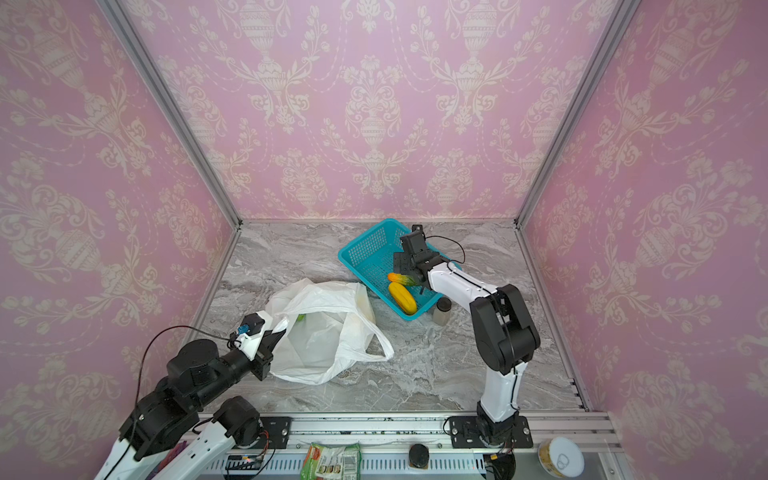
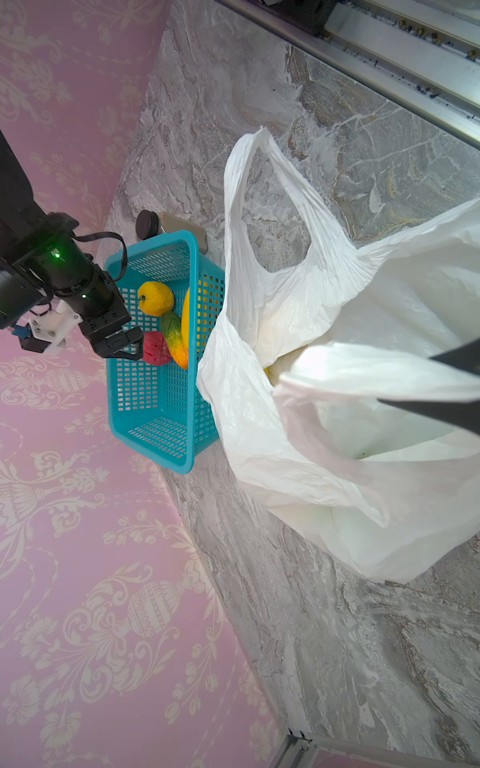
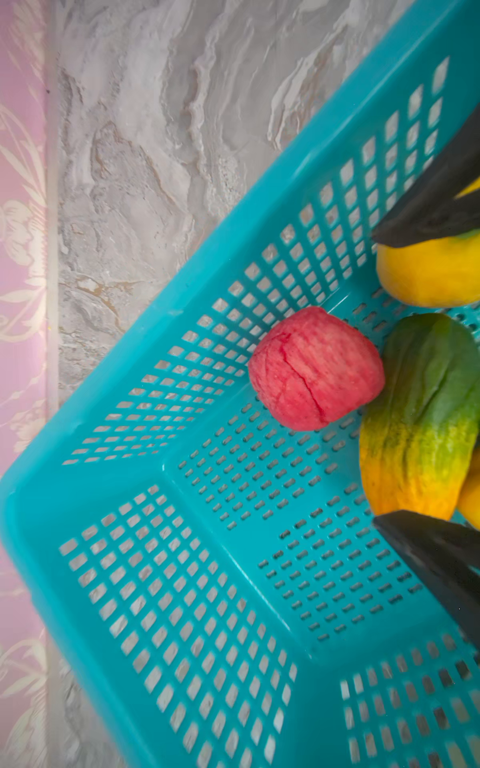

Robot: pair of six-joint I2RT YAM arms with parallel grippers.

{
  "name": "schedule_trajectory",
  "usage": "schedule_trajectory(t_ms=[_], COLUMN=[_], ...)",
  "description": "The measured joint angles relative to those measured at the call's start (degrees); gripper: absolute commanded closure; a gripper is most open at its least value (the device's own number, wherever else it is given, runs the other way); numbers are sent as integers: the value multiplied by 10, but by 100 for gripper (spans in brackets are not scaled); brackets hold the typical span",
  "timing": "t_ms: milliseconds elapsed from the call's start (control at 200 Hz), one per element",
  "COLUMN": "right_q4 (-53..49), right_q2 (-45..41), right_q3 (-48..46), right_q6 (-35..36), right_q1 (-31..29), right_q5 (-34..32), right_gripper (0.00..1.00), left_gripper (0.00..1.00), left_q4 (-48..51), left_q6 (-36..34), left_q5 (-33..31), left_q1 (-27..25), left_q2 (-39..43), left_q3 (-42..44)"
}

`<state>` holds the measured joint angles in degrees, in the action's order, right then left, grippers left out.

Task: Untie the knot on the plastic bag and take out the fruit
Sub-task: 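Carry the pink fruit to the teal basket with the right gripper and release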

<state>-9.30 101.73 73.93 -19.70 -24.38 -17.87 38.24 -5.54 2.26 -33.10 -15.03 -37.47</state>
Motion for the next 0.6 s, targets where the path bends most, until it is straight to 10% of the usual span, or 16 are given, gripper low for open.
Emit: schedule_trajectory(t_ms=[295, 595], right_q4=[47, 137], right_q2=[-184, -252], right_q3=[-108, -203], right_q6=[-119, -81], right_q1=[-4, 3], right_q5=[-12, 83], right_gripper=[0, 0], left_gripper=[100, 100], left_q4=[0, 0], left_q6=[0, 0], left_q5=[0, 0], left_q1=[0, 0], left_q2=[0, 0], left_q3=[0, 0])
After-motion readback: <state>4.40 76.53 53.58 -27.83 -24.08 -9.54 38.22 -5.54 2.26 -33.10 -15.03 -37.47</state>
